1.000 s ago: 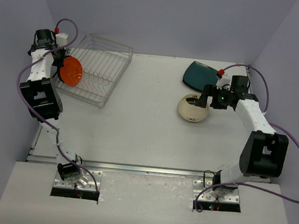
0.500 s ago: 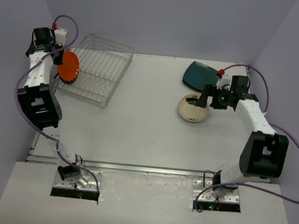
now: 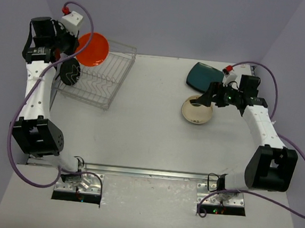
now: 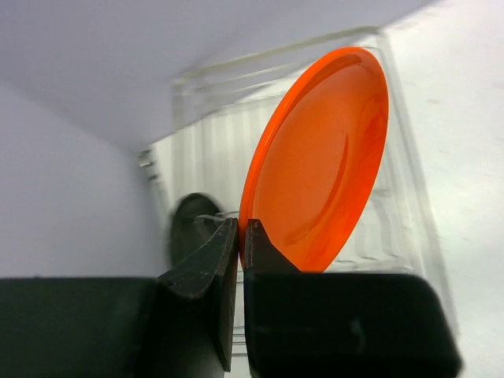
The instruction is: Unload the plates from the dish rack
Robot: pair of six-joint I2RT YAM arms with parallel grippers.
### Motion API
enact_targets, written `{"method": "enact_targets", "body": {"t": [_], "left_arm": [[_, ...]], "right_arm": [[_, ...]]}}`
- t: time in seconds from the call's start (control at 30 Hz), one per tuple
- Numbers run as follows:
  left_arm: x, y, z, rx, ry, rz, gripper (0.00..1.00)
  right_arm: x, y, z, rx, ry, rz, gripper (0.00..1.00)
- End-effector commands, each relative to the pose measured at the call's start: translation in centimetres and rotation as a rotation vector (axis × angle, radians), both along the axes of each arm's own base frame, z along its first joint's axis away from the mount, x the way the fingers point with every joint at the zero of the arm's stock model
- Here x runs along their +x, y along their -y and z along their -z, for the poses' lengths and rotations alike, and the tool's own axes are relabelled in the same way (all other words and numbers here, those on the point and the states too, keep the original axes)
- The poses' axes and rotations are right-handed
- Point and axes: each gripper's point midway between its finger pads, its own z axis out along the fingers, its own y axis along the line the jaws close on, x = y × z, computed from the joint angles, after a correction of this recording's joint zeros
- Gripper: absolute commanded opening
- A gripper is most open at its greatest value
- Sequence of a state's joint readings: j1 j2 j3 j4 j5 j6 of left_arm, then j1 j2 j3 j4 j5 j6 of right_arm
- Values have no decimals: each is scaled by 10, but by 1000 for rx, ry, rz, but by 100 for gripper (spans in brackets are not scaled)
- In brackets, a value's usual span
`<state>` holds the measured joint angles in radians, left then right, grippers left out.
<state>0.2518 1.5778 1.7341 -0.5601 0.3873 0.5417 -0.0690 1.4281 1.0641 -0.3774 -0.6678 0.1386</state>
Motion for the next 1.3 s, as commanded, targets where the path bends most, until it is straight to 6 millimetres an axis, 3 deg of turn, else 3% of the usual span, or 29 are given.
{"method": "enact_targets", "body": {"t": [0.0, 0.07, 0.13, 0.27, 0.37, 0.5, 0.67, 0.73, 0.83, 0.87, 0.9, 0.97, 1.0, 1.03, 1.07, 1.17, 1.27], "left_arm": [[-53, 119, 49, -167, -194, 380, 0], [-73, 152, 65, -212, -255, 459, 0], [-100, 200, 87, -281, -348, 583, 0], [-126, 241, 101, -347, -435, 678, 0], [-137, 260, 104, -345, -468, 723, 0], [-147, 275, 105, -341, -497, 764, 0], [-150, 283, 106, -339, -507, 773, 0], [-149, 283, 105, -337, -501, 772, 0], [-147, 282, 103, -337, -494, 762, 0], [-146, 282, 103, -335, -495, 753, 1], [-145, 280, 104, -333, -497, 736, 4], [-139, 277, 107, -322, -492, 697, 29], [-126, 265, 110, -300, -472, 611, 71], [-118, 257, 109, -312, -455, 543, 92], [-110, 247, 108, -321, -435, 501, 96], [-76, 197, 96, -415, -378, 320, 100], [-49, 144, 92, -511, -357, 148, 100]], "right_arm": [[-3, -39, -53, 125, 167, -144, 99], [-8, -60, -62, 130, 192, -202, 99], [-10, -83, -71, 108, 223, -256, 99], [-17, -122, -72, 94, 216, -337, 99], [-23, -149, -62, 72, 182, -402, 96], [-32, -175, -49, 42, 157, -465, 80], [-37, -190, -33, 0, 116, -508, 61], [-37, -191, -25, -24, 103, -508, 49], [-31, -185, -13, -82, 93, -477, 7], [-30, -182, -11, -98, 92, -466, 0], [-31, -178, -10, -107, 89, -455, 0], [-29, -169, -10, -112, 90, -428, 0], [-28, -159, -9, -99, 74, -401, 0], [-20, -142, -12, -84, 64, -348, 0], [-19, -136, -11, -66, 47, -328, 0], [0, -83, -5, -15, -25, -167, 0], [15, -14, 10, -21, -62, 8, 0]]}}
